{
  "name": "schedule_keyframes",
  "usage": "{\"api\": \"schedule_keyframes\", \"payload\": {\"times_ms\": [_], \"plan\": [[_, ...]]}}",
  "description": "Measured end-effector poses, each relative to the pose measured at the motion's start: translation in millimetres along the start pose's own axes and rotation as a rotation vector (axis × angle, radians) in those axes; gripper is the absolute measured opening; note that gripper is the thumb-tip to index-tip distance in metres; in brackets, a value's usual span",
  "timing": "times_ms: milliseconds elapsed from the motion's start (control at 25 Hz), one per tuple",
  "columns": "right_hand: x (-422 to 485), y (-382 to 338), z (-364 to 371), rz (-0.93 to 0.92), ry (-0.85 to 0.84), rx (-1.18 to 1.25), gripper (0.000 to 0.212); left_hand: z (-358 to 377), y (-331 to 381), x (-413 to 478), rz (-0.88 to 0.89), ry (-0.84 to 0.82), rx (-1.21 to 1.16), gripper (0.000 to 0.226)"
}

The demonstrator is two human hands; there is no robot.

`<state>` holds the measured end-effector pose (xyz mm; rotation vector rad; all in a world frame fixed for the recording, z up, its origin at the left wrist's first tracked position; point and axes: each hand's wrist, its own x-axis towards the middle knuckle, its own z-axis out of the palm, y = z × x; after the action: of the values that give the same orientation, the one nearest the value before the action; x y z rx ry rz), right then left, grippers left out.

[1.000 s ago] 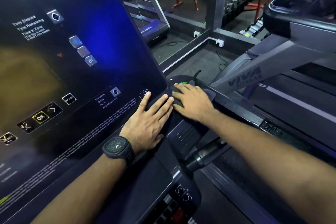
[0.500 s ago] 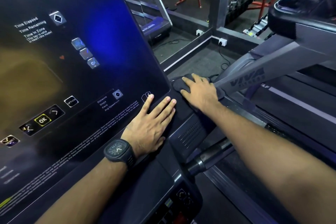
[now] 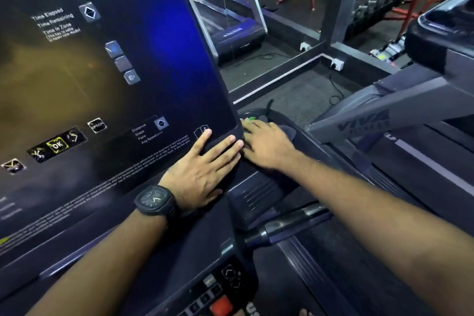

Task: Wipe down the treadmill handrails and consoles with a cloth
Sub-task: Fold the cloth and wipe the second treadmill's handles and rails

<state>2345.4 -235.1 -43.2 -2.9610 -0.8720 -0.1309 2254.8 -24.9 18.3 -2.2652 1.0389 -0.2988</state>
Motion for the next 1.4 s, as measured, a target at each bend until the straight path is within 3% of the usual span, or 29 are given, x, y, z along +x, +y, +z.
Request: {"api": "schedule_keyframes", "payload": {"times_ms": [40, 160, 200, 320, 360, 480, 520, 600, 680, 720, 840, 920, 1000, 1040, 1160, 1200, 1320, 1360, 1400], "plan": [[10, 14, -4, 0.037, -0.023, 0.039, 0.055, 0, 0, 0, -0.007, -0.003, 0.005, 0.093], [24, 18, -3, 0.465, -0.033, 0.095, 0.057, -1, 3, 0, -0.017, -0.001, 0.008, 0.093], [21, 7, 1, 0.462, 0.010, 0.026, 0.058, -2, 4, 0, -0.023, -0.008, 0.004, 0.093], [13, -8, 5, 0.016, 0.056, 0.007, 0.059, -1, 2, 1, -0.020, -0.019, 0.016, 0.094], [23, 3, 0, -0.023, 0.024, 0.059, 0.058, -2, 1, 1, -0.020, -0.022, 0.025, 0.094], [41, 11, -2, 0.430, -0.042, 0.153, 0.057, -1, 4, 0, -0.029, -0.017, 0.021, 0.094], [42, 4, -1, 0.499, -0.038, 0.107, 0.058, -1, 5, 1, -0.032, -0.013, 0.017, 0.094], [35, -12, 5, 0.263, 0.034, 0.000, 0.060, 0, 3, 1, -0.020, -0.014, 0.005, 0.094], [31, 1, -1, 0.020, 0.001, 0.025, 0.060, 0, 2, 2, -0.024, -0.001, 0.003, 0.094], [36, 13, -6, 0.075, -0.035, 0.081, 0.059, -1, 2, 3, -0.025, 0.002, 0.009, 0.094], [24, 9, -3, 0.497, -0.030, 0.097, 0.060, 0, 5, 2, -0.026, -0.011, 0.002, 0.094], [15, -14, 3, 0.253, 0.030, -0.021, 0.062, -3, 4, 2, -0.026, -0.032, -0.003, 0.095], [13, -4, -1, -0.004, -0.025, 0.019, 0.061, -2, 3, 1, -0.030, -0.024, 0.002, 0.095], [18, 11, -7, 0.072, -0.063, 0.059, 0.061, -2, 3, 1, -0.030, -0.022, 0.000, 0.095], [9, 16, -6, 0.639, -0.021, 0.161, 0.062, -2, 5, 0, -0.029, -0.032, 0.002, 0.095], [-2, -3, -1, 0.623, 0.038, 0.087, 0.062, -1, 4, 1, -0.030, -0.032, 0.002, 0.095], [-24, -16, 10, 0.149, 0.123, -0.009, 0.057, -1, 3, 2, -0.034, -0.026, 0.009, 0.095], [-17, 1, 2, 0.208, 0.093, 0.047, 0.057, -2, 3, 2, -0.032, -0.026, 0.008, 0.095], [-13, 12, -5, 0.379, 0.070, 0.130, 0.058, -2, 3, 2, -0.032, -0.027, 0.005, 0.095]]}}
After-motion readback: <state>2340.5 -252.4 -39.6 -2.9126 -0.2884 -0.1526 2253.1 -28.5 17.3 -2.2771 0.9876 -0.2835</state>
